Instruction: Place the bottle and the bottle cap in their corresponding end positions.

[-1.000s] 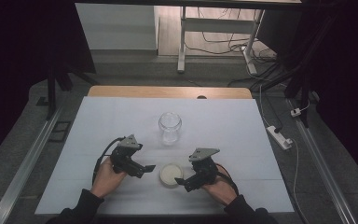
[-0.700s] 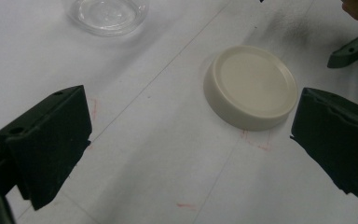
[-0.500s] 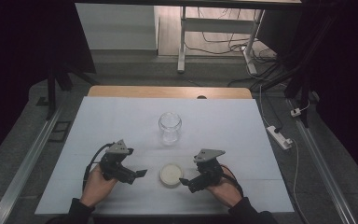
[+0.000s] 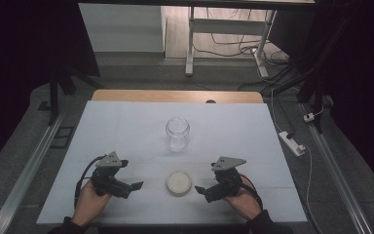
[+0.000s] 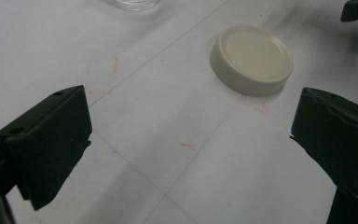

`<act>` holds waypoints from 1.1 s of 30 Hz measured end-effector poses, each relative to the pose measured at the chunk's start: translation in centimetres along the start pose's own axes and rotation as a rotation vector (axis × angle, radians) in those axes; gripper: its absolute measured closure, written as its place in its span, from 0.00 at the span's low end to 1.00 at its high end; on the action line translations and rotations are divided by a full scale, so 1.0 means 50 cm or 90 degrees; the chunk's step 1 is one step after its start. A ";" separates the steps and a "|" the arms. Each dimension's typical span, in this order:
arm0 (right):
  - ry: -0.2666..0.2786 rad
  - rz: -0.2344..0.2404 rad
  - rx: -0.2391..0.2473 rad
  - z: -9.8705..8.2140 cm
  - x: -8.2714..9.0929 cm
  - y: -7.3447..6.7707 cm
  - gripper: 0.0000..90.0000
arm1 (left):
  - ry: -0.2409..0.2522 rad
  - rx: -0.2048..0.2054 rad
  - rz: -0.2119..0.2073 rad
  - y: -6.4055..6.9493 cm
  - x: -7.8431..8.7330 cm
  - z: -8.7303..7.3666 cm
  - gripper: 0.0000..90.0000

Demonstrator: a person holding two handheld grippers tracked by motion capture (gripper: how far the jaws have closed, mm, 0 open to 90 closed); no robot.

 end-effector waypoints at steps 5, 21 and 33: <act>0.005 -0.013 -0.009 -0.010 0.019 0.008 0.00 | 0.007 0.012 0.011 -0.001 0.022 -0.017 0.00; 0.014 -0.054 -0.056 -0.054 0.081 0.028 0.00 | 0.008 0.055 0.063 -0.005 0.083 -0.082 0.00; 0.012 -0.103 -0.087 -0.096 0.130 0.041 0.00 | 0.000 0.097 0.093 -0.012 0.120 -0.138 0.00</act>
Point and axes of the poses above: each handheld gripper's, and its own axes: x roughly backward along the jaws, z roughly out of its top, y roughly to its right, the point moved 2 cm from there along -x, roughly forward along the jaws, and after that the axes turned 2 degrees about y, right-handed, at the moved point
